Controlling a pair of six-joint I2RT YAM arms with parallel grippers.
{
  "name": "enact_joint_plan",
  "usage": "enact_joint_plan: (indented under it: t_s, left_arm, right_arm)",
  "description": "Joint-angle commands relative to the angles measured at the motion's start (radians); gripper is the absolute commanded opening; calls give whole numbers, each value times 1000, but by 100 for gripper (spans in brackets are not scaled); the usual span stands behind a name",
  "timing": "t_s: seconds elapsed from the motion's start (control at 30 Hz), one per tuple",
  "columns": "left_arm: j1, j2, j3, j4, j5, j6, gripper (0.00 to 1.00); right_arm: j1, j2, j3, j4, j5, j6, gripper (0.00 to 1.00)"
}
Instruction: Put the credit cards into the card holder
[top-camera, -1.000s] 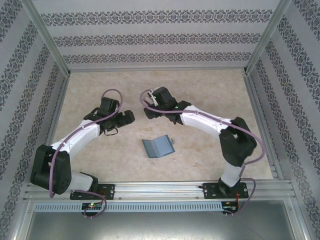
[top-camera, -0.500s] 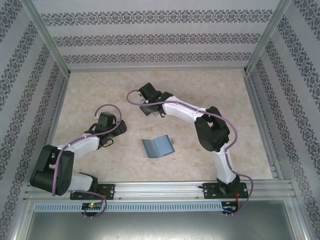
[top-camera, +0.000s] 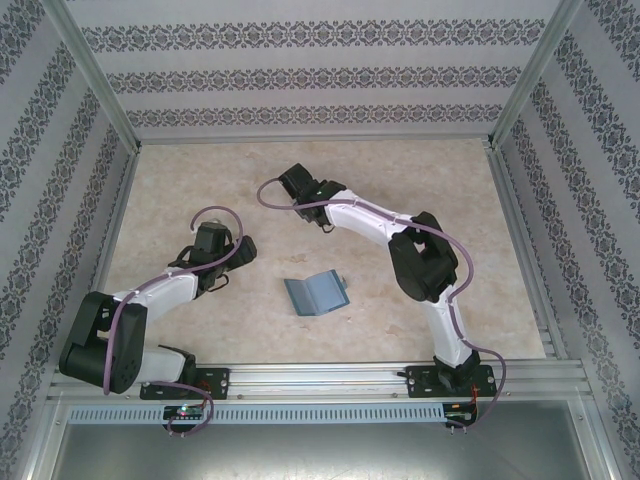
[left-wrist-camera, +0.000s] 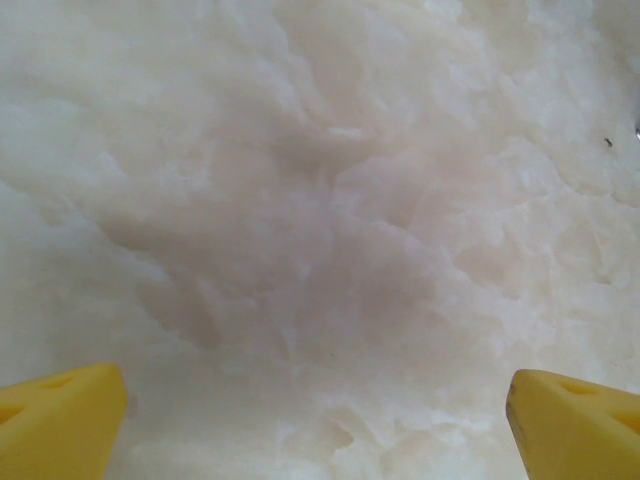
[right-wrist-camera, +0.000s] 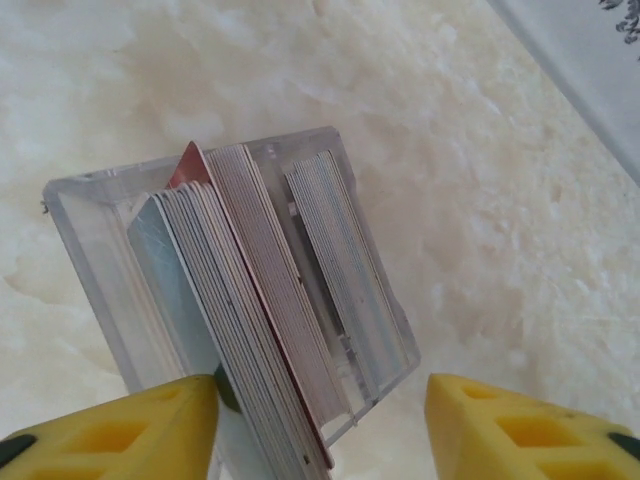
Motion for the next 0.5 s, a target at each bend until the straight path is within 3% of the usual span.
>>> enact_joint_plan:
  t_s: [0.0,0.13,0.37,0.47]
  left_arm:
    - [0,15,22,15,12,26,98]
    - [0,28,29,28,68,41,98]
    - [0,87,58,23,111,49,98]
    - [0,126,72,28,137,57,98]
  right_arm:
    - [-18,-17,29,-23,28,-20,54]
    - [-18,-19,26,-2,23,-59,49]
    - [-16,-10,57,-44,-38,-72,18]
    - [-12,-40,48,-57,-72,-56,13]
